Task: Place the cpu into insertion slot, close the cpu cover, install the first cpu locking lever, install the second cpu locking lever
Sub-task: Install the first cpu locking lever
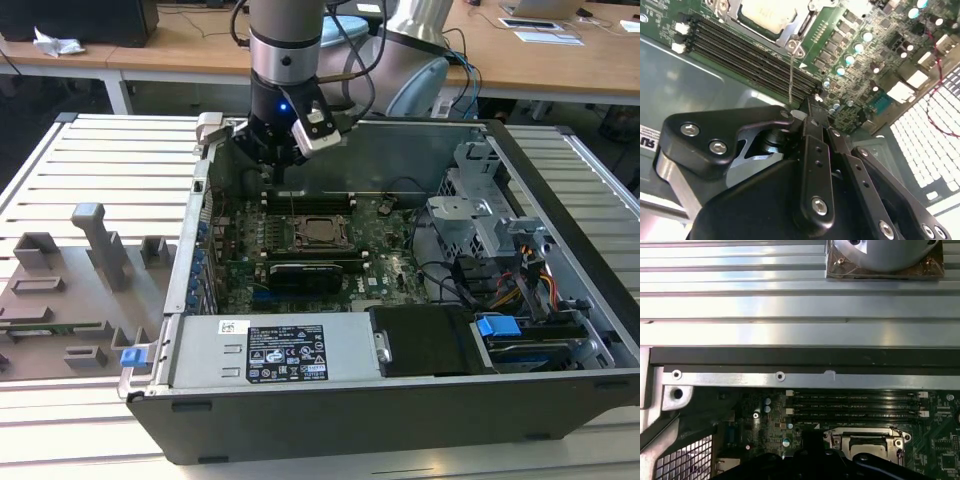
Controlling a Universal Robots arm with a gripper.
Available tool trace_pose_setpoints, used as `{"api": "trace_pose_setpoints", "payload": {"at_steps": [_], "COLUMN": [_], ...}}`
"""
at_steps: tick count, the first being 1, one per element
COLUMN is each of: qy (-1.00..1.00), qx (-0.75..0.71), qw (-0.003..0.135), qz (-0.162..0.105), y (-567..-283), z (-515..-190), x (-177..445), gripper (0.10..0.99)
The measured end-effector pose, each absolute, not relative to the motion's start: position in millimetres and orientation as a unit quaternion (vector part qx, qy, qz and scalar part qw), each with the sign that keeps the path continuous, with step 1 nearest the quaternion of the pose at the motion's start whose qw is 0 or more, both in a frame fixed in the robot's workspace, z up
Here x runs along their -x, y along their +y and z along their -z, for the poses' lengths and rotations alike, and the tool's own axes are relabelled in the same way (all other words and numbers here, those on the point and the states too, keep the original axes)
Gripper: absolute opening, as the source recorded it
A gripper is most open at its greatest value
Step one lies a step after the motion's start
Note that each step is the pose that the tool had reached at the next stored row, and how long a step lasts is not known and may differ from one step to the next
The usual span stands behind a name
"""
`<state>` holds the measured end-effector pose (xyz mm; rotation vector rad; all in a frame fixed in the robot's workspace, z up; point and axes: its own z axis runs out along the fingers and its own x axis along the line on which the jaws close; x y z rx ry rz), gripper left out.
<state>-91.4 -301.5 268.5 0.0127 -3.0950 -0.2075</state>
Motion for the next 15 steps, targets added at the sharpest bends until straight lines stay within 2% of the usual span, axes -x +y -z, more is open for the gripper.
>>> {"api": "trace_pose_setpoints", "payload": {"at_steps": [7, 15], "qy": [-0.998, -0.998], "qx": [-0.004, -0.004], "qw": [0.02, 0.02], "qz": [0.067, 0.067], "y": [-299, -298], "z": [-264, -264], "x": [60, 56], "gripper": [0.106, 0.106]}}
